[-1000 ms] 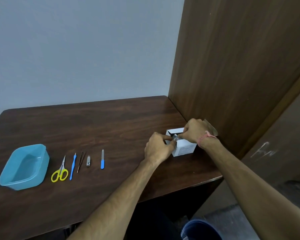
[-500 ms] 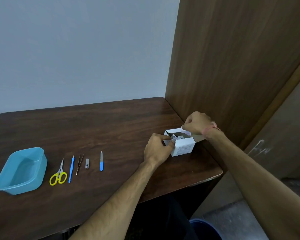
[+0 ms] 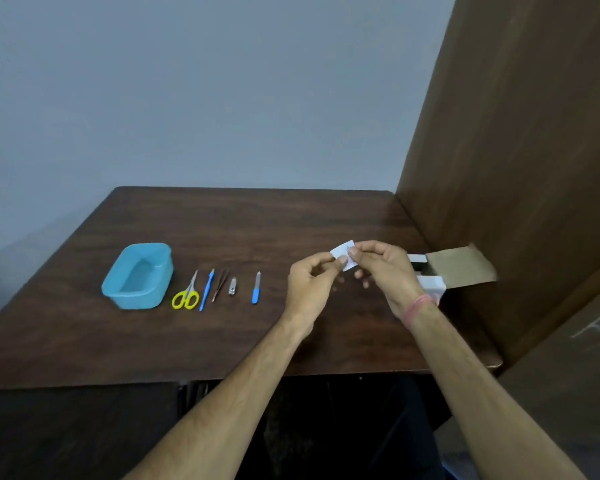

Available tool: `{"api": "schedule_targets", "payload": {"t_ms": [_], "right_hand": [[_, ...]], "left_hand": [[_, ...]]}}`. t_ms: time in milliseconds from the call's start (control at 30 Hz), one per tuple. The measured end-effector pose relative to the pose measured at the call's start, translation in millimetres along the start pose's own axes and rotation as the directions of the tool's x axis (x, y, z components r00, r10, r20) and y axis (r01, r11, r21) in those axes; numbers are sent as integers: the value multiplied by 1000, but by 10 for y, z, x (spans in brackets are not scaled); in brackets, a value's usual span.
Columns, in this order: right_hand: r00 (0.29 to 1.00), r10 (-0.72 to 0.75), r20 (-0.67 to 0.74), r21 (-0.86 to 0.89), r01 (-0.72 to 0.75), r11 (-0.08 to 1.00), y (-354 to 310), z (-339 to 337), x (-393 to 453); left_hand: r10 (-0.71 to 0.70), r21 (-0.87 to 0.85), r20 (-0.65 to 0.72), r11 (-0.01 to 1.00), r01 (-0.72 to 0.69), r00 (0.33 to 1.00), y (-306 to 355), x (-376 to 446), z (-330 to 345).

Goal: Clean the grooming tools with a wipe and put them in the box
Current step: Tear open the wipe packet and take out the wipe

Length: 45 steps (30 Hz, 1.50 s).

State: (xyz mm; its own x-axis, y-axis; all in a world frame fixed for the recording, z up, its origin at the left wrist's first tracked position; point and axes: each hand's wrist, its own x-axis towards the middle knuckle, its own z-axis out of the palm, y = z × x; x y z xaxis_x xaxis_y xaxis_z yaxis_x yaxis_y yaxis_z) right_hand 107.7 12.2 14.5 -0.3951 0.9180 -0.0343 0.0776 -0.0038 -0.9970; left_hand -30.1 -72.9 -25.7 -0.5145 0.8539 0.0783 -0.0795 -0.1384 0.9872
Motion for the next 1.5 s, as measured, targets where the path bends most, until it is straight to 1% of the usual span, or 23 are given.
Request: {"api": "schedule_targets", "payload": {"t_ms": [67,133,167,300,400,500,600,700,867,1000,1167,1367,1500], "right_hand": [[1000,21,-1,41,-21,999,213,208,-45],[1000,29,-6,30,-29,999,409,353,-102],[1000,30,-2,20,-30,999,484,411,-129],[998,51,25,78,-53,996,649,503,-152],[1000,20,23,95,-22,995,719,490,-141],[998,-43,39,35,42,999,778,481,-130],[995,-91,48,-78,95,992,822,494,-149],[989,-135,65,-137,143,980,844,517,-178],[984,-161,75,-65,166,984,856,495,-198],[983,-158,91,-62,164,984,860,481,-197],[984,-156,82,-67,161,985,858,482,-201],[981,-176,76,-84,183,980,900,489,-227],[980,-183,74,-86,189,978,934,485,-223]], "left_hand": [[-35,61,-98,997,42,995,-75,-48,-175],[-26,152,-188,987,56,982,-130,-103,-300],[-19,177,-207,983,57,978,-149,-138,-353],[-46,194,-156,978,76,987,-205,-228,-497],[-45,174,-114,983,64,993,-242,-266,-531],[-4,181,-81,983,19,997,-307,-300,-536],[20,205,-52,979,-9,998,-317,-312,-543],[27,214,-51,977,-15,998,-295,-329,-546],[14,127,-78,992,-4,997,-280,-341,-565],[15,159,-56,987,-6,998,-301,-350,-582],[26,144,-25,989,-22,999,-296,-363,-600],[36,134,-18,990,-33,999,-325,-373,-625],[53,161,-23,986,-49,998,-353,-385,-613]]}}
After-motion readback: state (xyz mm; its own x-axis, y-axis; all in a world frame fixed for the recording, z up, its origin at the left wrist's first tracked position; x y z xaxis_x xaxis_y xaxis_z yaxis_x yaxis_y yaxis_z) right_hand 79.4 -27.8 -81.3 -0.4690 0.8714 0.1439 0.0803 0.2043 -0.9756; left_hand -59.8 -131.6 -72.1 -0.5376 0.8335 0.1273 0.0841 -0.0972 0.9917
